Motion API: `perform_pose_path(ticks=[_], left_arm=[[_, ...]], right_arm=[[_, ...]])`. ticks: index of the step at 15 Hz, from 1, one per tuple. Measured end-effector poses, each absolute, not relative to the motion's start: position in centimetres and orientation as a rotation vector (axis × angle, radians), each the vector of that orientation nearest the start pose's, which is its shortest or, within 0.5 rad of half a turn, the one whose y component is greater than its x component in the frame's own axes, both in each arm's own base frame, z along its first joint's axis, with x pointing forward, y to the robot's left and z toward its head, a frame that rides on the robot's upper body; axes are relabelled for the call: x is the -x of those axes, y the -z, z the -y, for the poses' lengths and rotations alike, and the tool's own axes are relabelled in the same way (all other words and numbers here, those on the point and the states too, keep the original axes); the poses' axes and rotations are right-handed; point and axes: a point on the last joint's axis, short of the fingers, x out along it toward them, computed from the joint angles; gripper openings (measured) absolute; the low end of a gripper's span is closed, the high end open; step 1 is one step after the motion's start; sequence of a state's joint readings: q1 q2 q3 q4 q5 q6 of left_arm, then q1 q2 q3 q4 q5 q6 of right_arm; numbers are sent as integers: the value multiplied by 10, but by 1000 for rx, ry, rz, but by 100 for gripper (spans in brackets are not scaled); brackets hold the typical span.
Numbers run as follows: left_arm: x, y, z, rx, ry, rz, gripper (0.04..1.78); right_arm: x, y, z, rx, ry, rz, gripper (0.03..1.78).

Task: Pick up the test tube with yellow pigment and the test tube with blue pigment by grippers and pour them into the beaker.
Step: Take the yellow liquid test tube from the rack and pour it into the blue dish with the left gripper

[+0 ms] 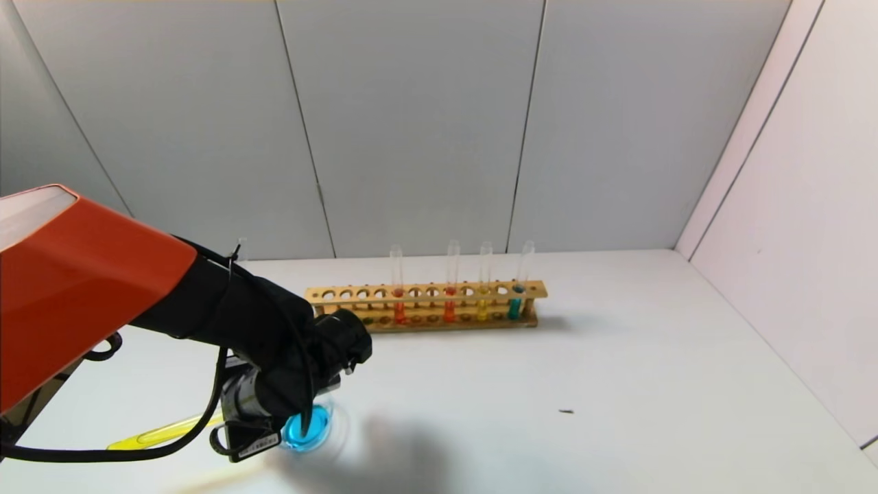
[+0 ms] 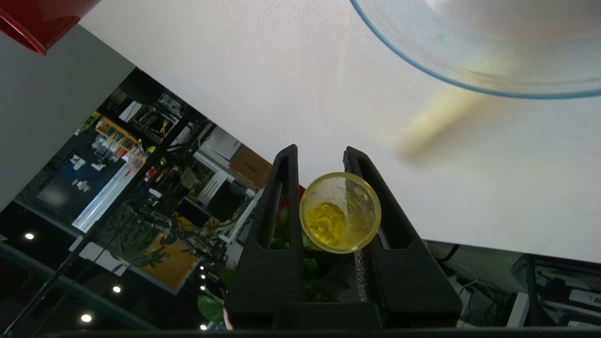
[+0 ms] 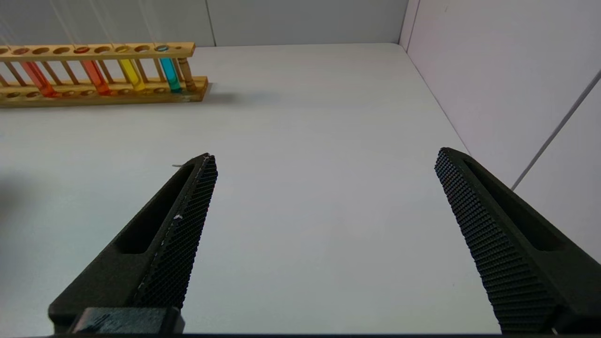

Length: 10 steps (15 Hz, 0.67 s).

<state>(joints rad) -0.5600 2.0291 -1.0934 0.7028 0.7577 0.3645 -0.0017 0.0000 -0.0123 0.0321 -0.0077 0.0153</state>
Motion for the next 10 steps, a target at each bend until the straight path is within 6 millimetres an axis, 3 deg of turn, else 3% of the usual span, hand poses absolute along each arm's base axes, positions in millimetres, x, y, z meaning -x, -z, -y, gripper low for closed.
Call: perform_pose_path(ticks=[10], left_arm=[[-252,-74,152,-1370,121,-1397,34]], right_arm=[[24,-76,0,-15,9,-19,170]])
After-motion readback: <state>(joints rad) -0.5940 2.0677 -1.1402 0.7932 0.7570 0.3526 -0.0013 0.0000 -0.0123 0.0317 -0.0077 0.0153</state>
